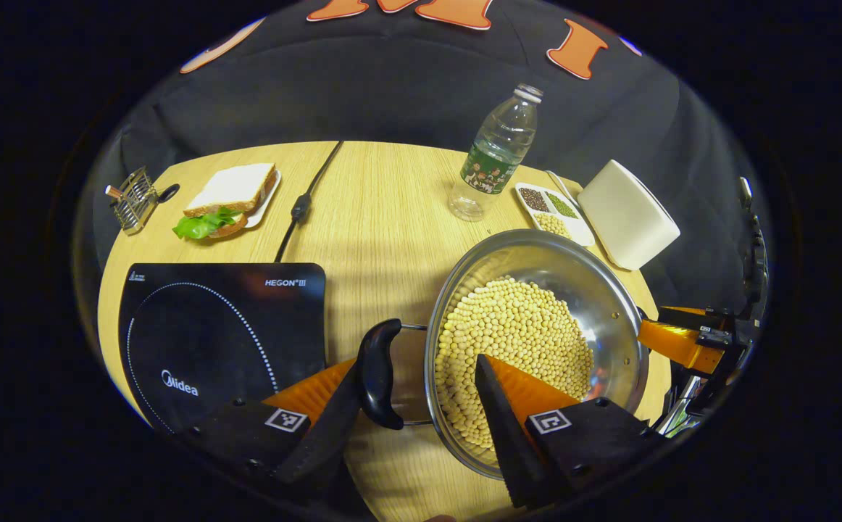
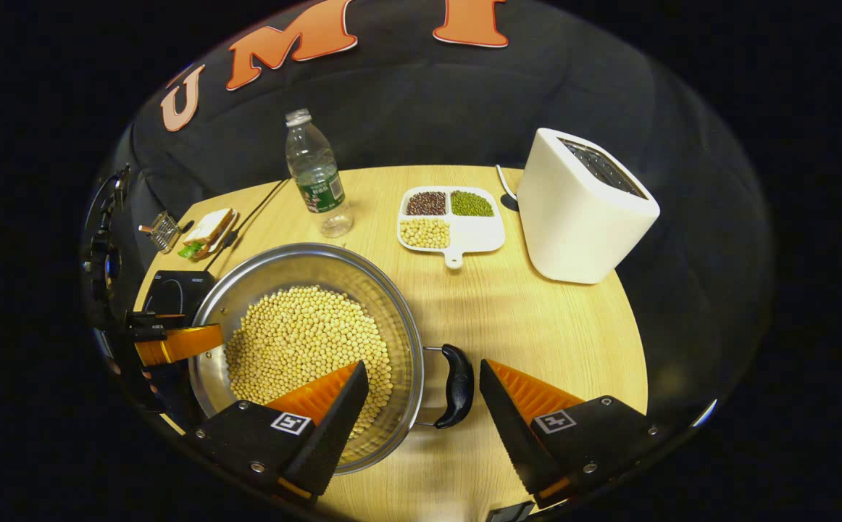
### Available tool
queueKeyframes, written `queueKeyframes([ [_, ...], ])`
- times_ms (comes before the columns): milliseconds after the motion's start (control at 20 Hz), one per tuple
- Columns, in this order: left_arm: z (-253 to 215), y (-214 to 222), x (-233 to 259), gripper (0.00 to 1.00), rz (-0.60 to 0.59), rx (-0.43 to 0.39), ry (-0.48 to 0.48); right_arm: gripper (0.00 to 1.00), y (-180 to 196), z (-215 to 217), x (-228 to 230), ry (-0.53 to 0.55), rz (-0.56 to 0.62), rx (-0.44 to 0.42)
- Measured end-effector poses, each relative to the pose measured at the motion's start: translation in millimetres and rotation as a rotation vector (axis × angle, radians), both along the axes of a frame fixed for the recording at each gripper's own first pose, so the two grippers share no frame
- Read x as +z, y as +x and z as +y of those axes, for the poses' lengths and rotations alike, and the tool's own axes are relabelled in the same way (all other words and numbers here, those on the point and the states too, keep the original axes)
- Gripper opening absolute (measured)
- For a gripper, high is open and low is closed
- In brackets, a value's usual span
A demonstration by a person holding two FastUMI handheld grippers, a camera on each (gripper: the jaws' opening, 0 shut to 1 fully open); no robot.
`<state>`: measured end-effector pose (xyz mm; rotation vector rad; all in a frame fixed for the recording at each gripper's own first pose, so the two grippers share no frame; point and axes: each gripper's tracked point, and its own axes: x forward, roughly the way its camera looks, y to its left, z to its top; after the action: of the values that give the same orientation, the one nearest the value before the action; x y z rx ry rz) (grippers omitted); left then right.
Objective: First push the handle of the pot to place it horizontally, then grasp the pot with both hands and set it on the induction cooktop.
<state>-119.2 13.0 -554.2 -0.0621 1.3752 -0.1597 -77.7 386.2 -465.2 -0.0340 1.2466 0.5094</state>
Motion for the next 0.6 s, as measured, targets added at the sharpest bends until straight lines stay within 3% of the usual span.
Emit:
queueKeyframes([
  [100,1.5,-0.3,-9.7,0.93,0.011,0.018,0.013,0.96,-1.9,-3.0,-11.6,-0.019,0.021,-0.007],
  [150,2.5,0.7,-13.3,0.96,0.014,0.036,0.014,0.96,-3.0,-4.1,-17.0,-0.028,0.029,-0.012],
  [450,15.2,6.4,-25.2,0.68,-0.007,0.049,0.072,0.90,-8.6,-12.6,-40.0,-0.056,0.071,-0.068],
  [500,14.8,6.0,-24.9,0.65,-0.008,0.041,0.081,0.88,-8.2,-12.2,-42.3,-0.059,0.072,-0.072],
  [550,14.9,7.3,-25.8,0.70,-0.011,0.036,0.090,0.92,-9.2,-11.1,-43.3,-0.058,0.077,-0.074],
  [600,14.1,8.1,-27.7,0.67,-0.016,0.035,0.097,0.84,-12.0,-9.4,-44.8,-0.059,0.082,-0.074],
])
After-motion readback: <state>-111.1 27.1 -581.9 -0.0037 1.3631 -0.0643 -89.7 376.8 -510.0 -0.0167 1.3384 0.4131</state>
